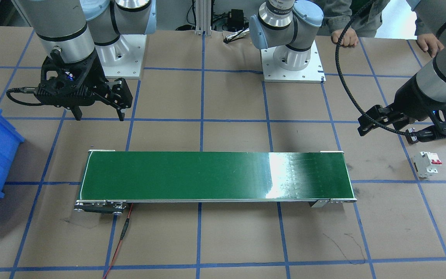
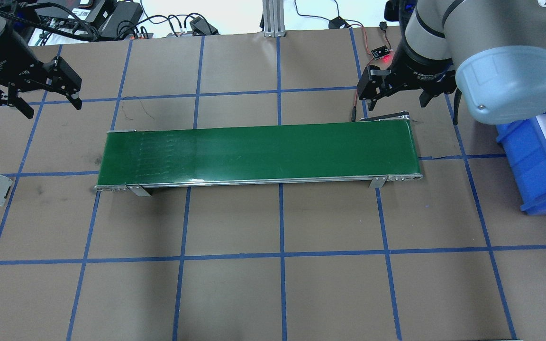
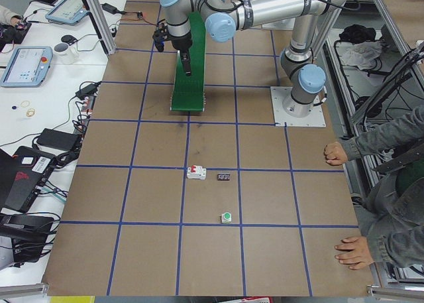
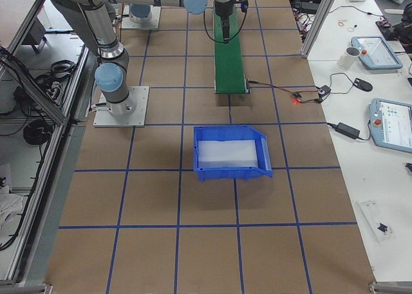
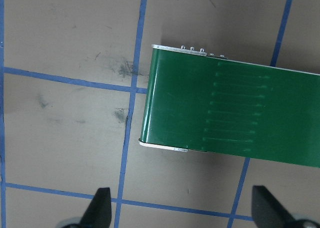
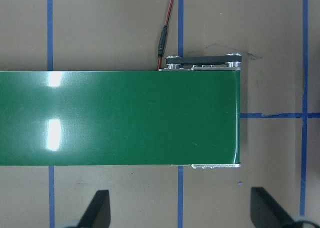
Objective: Move capacitor from left to right
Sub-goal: 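Move the left gripper down toward the brown capacitor beside the white breaker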
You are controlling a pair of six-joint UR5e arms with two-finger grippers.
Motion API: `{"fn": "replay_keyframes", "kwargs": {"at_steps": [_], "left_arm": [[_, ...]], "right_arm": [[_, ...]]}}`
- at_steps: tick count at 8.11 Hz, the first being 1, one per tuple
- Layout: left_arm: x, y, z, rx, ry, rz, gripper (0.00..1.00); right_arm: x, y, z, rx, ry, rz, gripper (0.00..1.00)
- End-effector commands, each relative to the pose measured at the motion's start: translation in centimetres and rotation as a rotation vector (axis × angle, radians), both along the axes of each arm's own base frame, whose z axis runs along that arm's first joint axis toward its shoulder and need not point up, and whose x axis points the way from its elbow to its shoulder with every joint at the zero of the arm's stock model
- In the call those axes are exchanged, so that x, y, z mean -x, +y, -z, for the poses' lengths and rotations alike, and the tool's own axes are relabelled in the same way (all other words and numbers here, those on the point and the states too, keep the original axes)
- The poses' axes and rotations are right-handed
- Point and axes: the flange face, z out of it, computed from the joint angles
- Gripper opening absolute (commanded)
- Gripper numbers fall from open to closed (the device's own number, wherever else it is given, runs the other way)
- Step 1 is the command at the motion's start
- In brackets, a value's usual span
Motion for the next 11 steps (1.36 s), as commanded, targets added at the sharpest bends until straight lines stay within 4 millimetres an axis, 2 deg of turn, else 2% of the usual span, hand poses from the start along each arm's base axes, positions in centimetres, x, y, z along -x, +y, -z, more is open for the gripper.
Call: {"fn": "replay_keyframes", "kwargs": {"at_steps": [1, 5, 7, 8, 9, 11], "left_arm": [[-0.1, -0.1, 0.2, -0.004, -0.005, 0.003, 1.0], [-0.3, -0.3, 0.2, 0.015, -0.012, 0.014, 1.0], [-1.2, -0.2, 1.6, 0.017, -0.011, 0.026, 1.0], [-3.1, 0.3, 2.5, 0.008, -0.006, 0.02, 1.0], [-6.3, 1.6, 3.3, -0.009, 0.007, 0.015, 1.0], [-10.8, 4.9, 5.8, -0.055, 0.051, 0.058, 1.0]], "right_arm": [[0.0, 0.0, 0.0, 0.0, 0.0, 0.0, 1.0], [0.0, 0.0, 0.0, 0.0, 0.0, -0.002, 1.0], [0.0, 0.0, -0.1, 0.002, 0.0, -0.002, 1.0], [0.0, 0.0, -0.1, 0.002, 0.0, -0.002, 1.0], [0.0, 0.0, -0.1, 0.002, 0.0, -0.002, 1.0], [0.0, 0.0, -0.1, 0.002, 0.0, -0.002, 1.0]]}}
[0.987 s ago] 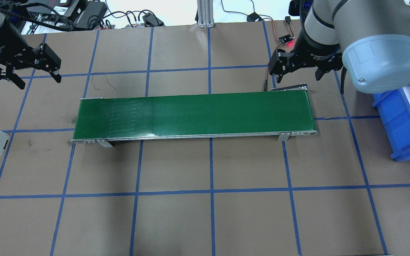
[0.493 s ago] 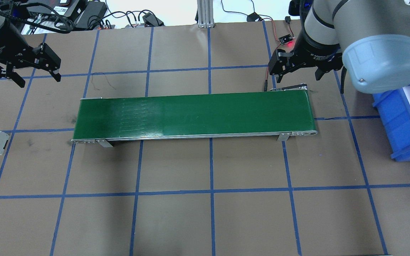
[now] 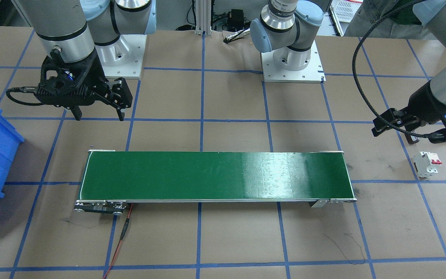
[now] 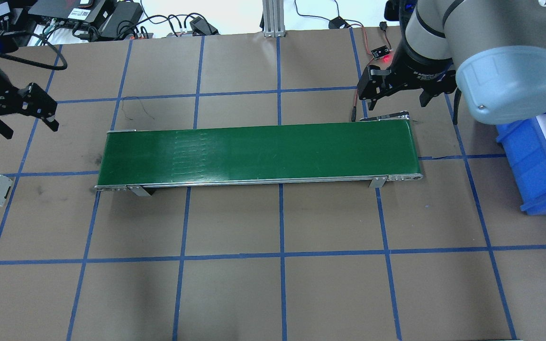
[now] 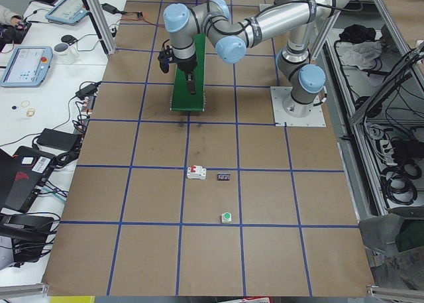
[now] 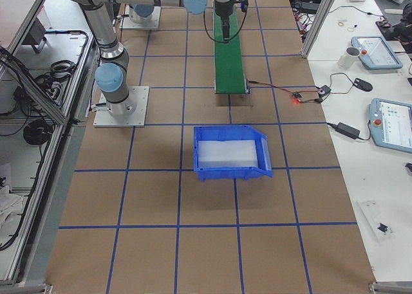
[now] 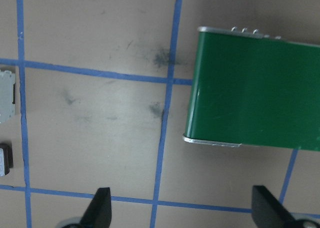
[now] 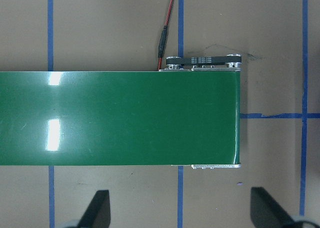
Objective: Move capacitor from left to right
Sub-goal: 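Move the left gripper down toward the brown capacitor beside the white breaker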
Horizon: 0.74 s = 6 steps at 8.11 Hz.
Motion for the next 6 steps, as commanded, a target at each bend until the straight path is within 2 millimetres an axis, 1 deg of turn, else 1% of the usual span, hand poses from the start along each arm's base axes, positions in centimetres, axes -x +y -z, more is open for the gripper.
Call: {"fn": "replay_keyframes", "kwargs": {"at_steps": [1, 2, 3, 4, 6], "left_arm": [[-6.5, 5.3, 2.6, -0.046, 0.055, 0.008, 1.0], [-8.1, 7.1, 3.6, -0.062, 0.076, 0.022, 1.0], [-10.1, 8.5, 4.6, -0.071, 0.096, 0.023, 1.0], [-12.3, 9.6, 4.7, -0.06, 0.101, 0.041, 1.0], [-17.5, 12.4, 5.0, -0.049, 0.096, 0.015, 1.0]], "right_arm": [[0.0, 0.0, 0.0, 0.0, 0.0, 0.0, 1.0], [0.0, 0.0, 0.0, 0.0, 0.0, 0.0, 1.0], [0.0, 0.0, 0.0, 0.0, 0.0, 0.0, 1.0], [0.0, 0.0, 0.0, 0.0, 0.0, 0.0, 1.0], [0.0, 0.0, 0.0, 0.0, 0.0, 0.0, 1.0]]}}
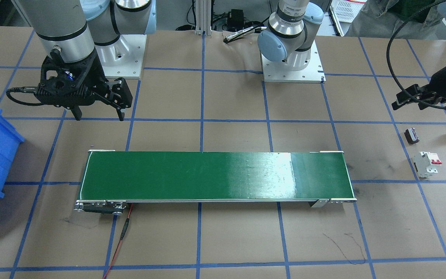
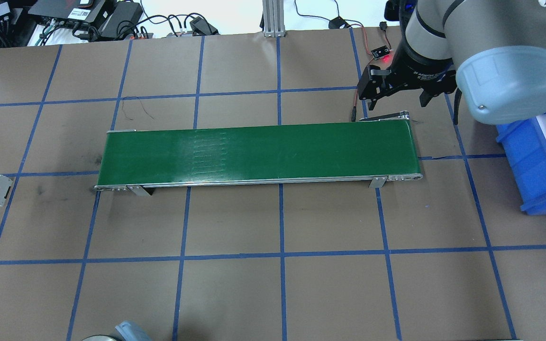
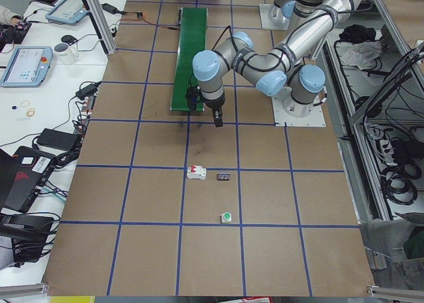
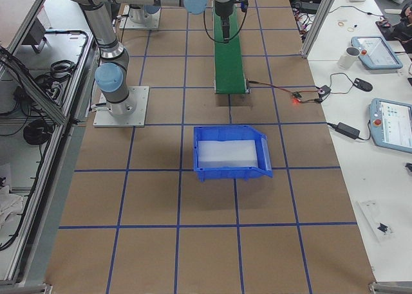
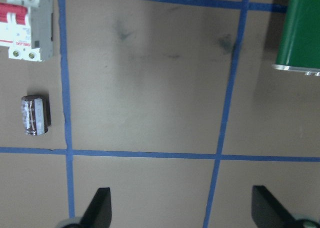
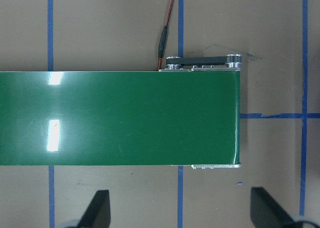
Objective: Move capacitor from left to right
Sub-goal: 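Move the left gripper down toward the brown capacitor beside the white breaker, then lower the left gripper over the brown capacitor and close on it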
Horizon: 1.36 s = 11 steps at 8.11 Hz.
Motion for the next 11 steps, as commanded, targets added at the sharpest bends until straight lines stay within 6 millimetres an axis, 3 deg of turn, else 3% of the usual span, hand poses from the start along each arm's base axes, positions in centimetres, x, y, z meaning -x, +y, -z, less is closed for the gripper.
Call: {"fn": "replay_keyframes", "kwargs": {"at_steps": [1, 3, 4, 6, 9, 11], "left_arm": [[-6.5, 3.2, 1.8, 0.026, -0.018, -0.034, 1.0], [-9.1, 4.8, 6.1, 0.061, -0.046, -0.047, 1.0], [-9.7, 5.4, 7.3, 0.072, -0.061, -0.058, 1.0], [-10.5, 5.2, 8.3, 0.093, -0.09, -0.066, 1.0], [-14.7, 5.6, 11.9, 0.129, -0.129, -0.089, 1.0], [-14.9, 5.8, 13.0, 0.118, -0.111, -0.067, 1.0]], "right_arm": [[0.0, 0.0, 0.0, 0.0, 0.0, 0.0, 1.0], [0.0, 0.0, 0.0, 0.0, 0.0, 0.0, 1.0], [0.0, 0.0, 0.0, 0.0, 0.0, 0.0, 1.0], [0.0, 0.0, 0.0, 0.0, 0.0, 0.0, 1.0], [0.0, 0.0, 0.0, -0.002, 0.0, 0.0, 1.0], [0.0, 0.0, 0.0, 0.0, 0.0, 0.0, 1.0]]}}
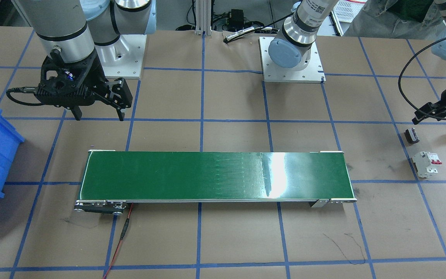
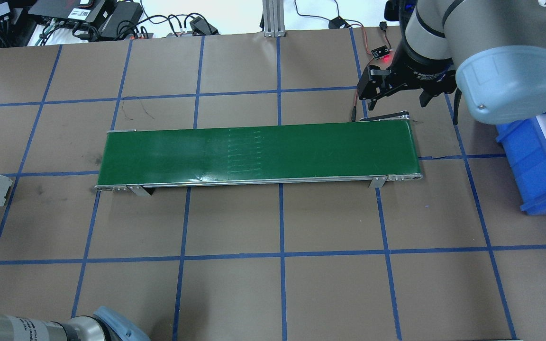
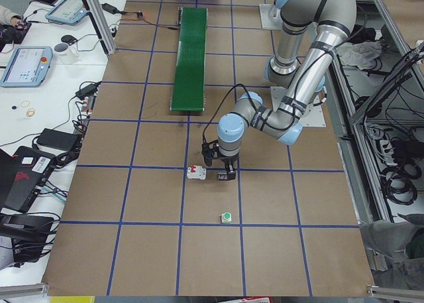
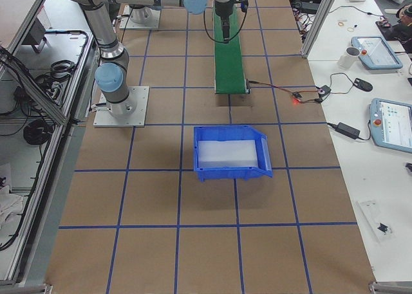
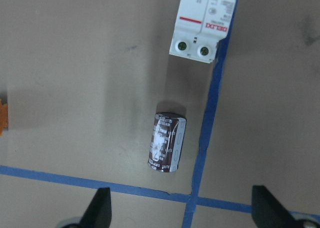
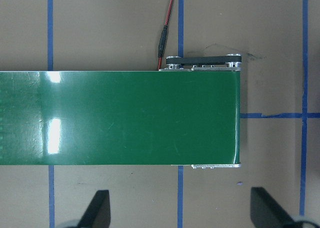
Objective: Move capacitor from left to right
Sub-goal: 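Lower the left gripper over the brown capacitor and close on it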
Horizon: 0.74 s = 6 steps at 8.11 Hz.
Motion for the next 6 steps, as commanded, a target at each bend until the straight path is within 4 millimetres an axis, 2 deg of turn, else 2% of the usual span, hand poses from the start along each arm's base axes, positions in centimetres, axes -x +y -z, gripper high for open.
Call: {"fn": "replay_keyframes", "kwargs": {"at_steps": [1, 4, 6], "left_arm": [[-0.5, 0.1, 1.6, -0.008, 0.016, 0.022, 1.0], [-1.5, -0.8, 4.1, 0.024, 0.01, 0.023, 1.0], [-1.7, -1.0, 4.6, 0.03, 0.008, 0.022, 1.0]], "right_arm": [[0.0, 0.0, 0.0, 0.0, 0.0, 0.002, 1.0], [0.0, 0.0, 0.0, 0.001, 0.0, 0.003, 1.0], [-0.1, 0.0, 0.0, 0.001, -0.002, 0.001, 1.0]]}}
